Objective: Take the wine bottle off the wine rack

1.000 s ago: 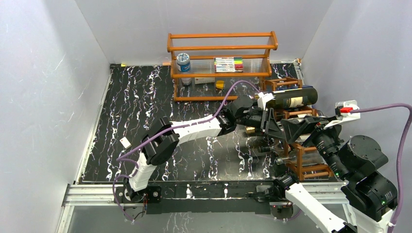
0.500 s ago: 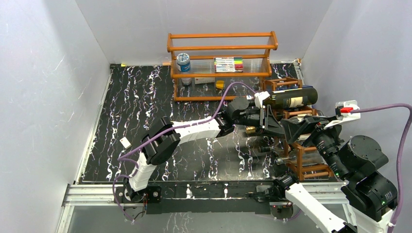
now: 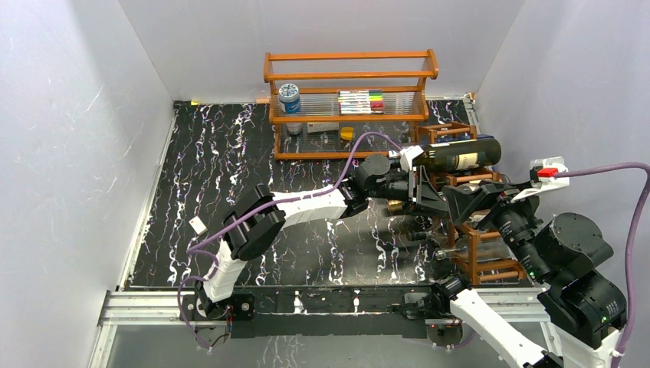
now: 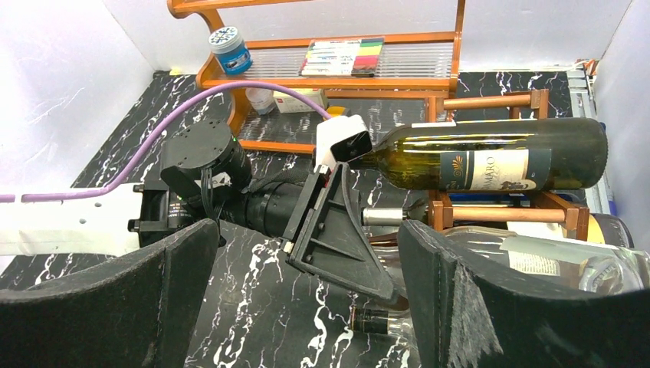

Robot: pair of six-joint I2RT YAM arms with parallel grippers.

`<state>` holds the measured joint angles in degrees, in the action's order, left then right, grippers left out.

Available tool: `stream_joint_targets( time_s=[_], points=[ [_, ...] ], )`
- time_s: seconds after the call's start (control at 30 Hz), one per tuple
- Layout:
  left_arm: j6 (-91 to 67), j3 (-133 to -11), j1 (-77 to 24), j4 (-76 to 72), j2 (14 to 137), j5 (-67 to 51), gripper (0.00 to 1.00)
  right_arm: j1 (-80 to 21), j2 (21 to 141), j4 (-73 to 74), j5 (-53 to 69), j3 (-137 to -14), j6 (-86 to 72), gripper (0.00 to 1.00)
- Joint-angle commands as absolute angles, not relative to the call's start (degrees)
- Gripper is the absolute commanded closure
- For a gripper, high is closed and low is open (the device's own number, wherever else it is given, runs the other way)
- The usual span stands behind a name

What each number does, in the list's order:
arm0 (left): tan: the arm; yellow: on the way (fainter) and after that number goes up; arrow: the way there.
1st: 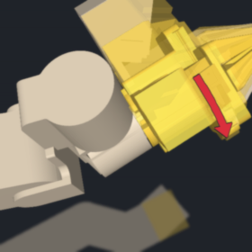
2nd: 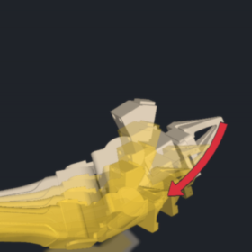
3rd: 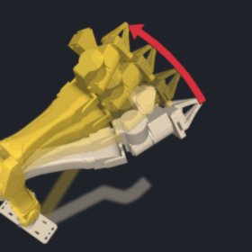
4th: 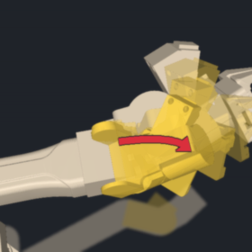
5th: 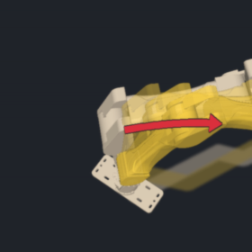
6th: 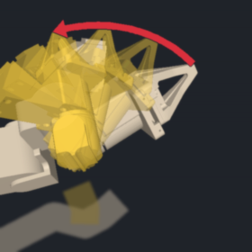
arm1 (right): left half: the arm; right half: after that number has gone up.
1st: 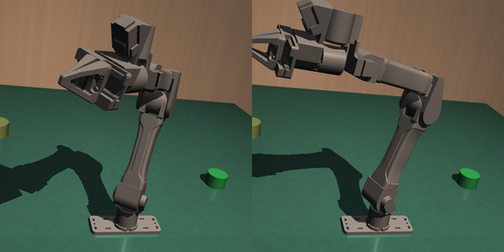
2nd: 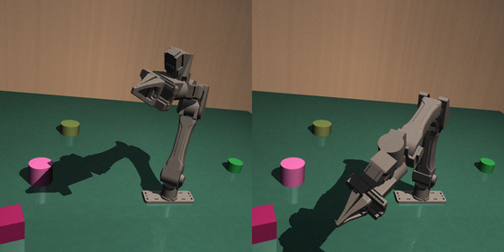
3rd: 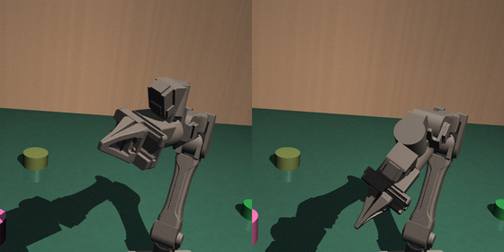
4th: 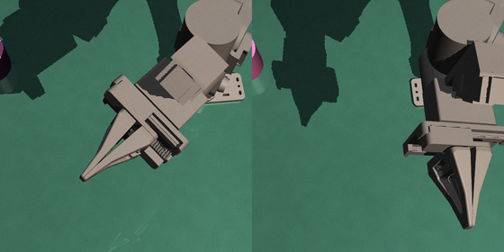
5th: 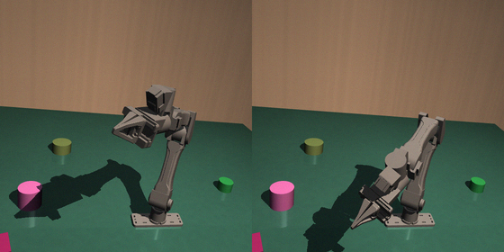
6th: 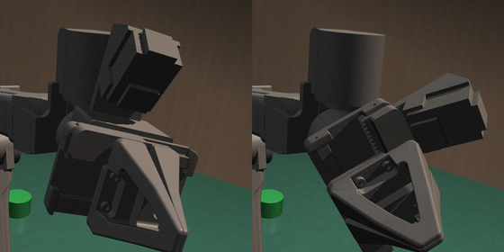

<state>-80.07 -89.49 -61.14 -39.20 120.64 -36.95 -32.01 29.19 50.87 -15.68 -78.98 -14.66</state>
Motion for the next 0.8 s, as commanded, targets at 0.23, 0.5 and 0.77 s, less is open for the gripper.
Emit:
stream_joint_targets(
  time_s=[0.23,0.5,0.77],
  points=[
    [-81.98,-92.55,-59.97,-53.78,112.65,-39.32,1.0,-32.34,31.1,46.18,-15.19,-81.72,-13.88,0.02],
    [-81.79,-92.69,-58.96,-53.93,110.59,-39.01,1.0,-32.31,31.42,45.79,-15.06,-82.3,-13.92,0.02],
    [-81.58,-92.63,-58.01,-53.63,108.47,-38.92,1.0,-32.34,31.86,45.44,-14.88,-82.84,-13.94,0.02]
  ],
)
